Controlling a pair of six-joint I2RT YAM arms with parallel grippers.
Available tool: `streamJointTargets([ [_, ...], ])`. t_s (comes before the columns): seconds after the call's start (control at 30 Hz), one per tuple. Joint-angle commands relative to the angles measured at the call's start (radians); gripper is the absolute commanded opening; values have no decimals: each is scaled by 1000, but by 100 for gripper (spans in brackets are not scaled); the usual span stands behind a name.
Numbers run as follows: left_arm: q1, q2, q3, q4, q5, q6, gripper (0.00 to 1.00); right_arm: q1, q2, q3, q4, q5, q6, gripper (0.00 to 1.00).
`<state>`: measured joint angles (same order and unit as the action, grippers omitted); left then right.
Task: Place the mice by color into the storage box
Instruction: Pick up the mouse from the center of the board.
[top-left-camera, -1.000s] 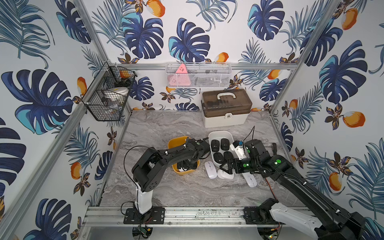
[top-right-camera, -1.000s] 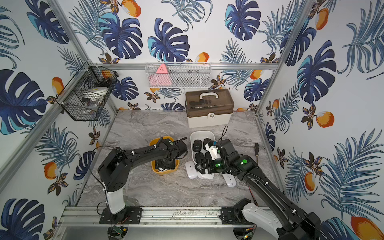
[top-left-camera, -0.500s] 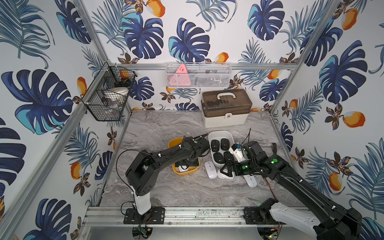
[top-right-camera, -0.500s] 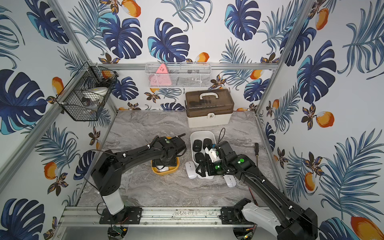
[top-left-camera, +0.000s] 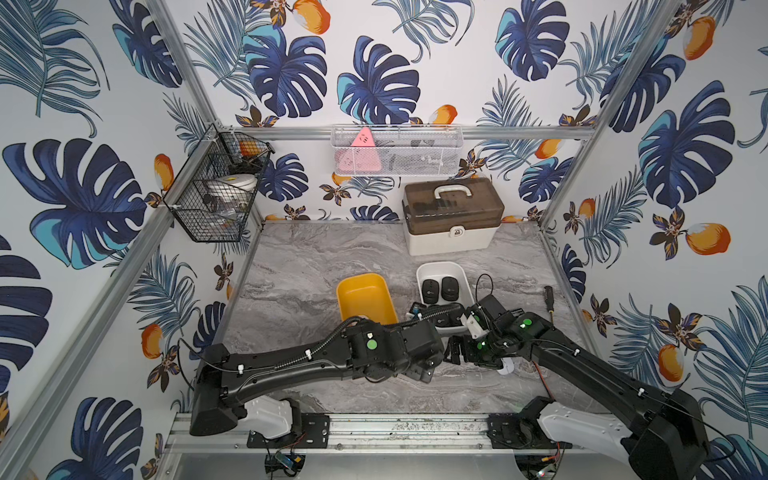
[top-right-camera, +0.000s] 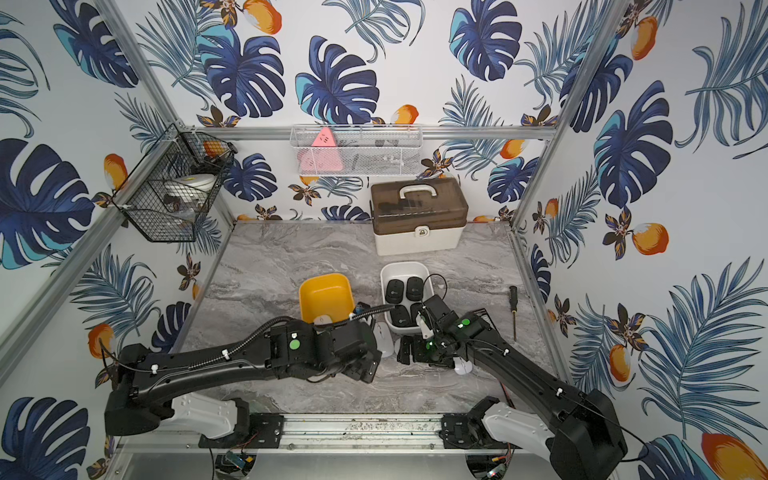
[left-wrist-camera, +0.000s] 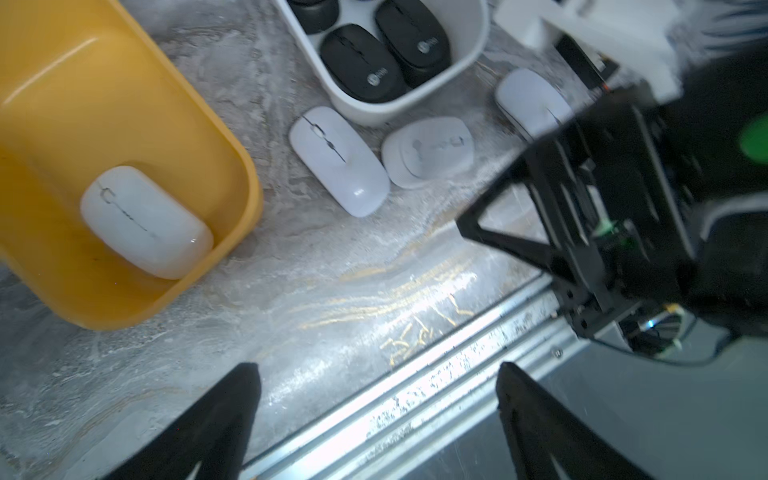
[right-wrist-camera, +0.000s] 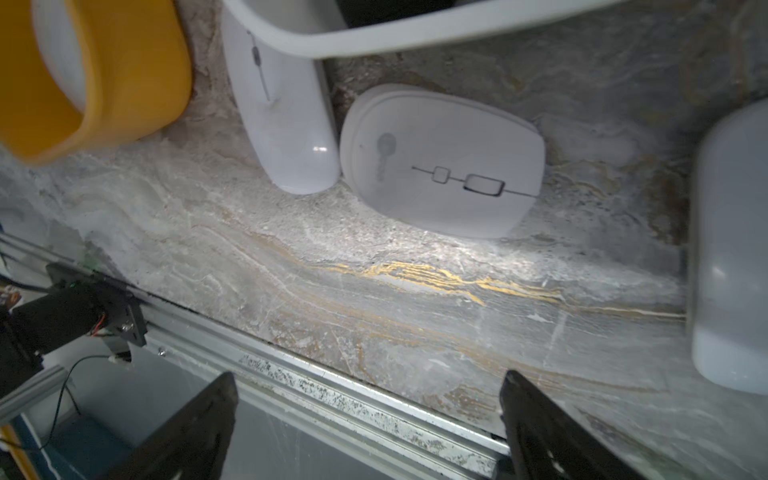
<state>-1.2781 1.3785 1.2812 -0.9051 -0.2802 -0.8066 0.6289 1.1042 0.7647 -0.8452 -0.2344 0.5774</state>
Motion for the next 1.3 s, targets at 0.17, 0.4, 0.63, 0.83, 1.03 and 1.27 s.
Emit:
streamJointTargets([
  [0.17,-158,-115,-73,47,-77,44,94,-49,55,38,-26,186,137,100],
  [0.4,-181,-135,-59,1,-113,39,94,-202,74,86,-89,297,113,100],
  [0.63,-182,-175,-77,-8,-126,34,94,-392,98,41,-43,252,68,100],
  [0.83,-183,-205,-71,-40,-131,36,94,-497,166,40,-21,216,24,100],
  [1.03,-183,-247,-87,-55,-145,17,94,-539,205,6,53,196,-3,100],
  [1.27,-182,-277,-94,-89,-165,-5,94,-560,303,53,74,218,-34,89],
])
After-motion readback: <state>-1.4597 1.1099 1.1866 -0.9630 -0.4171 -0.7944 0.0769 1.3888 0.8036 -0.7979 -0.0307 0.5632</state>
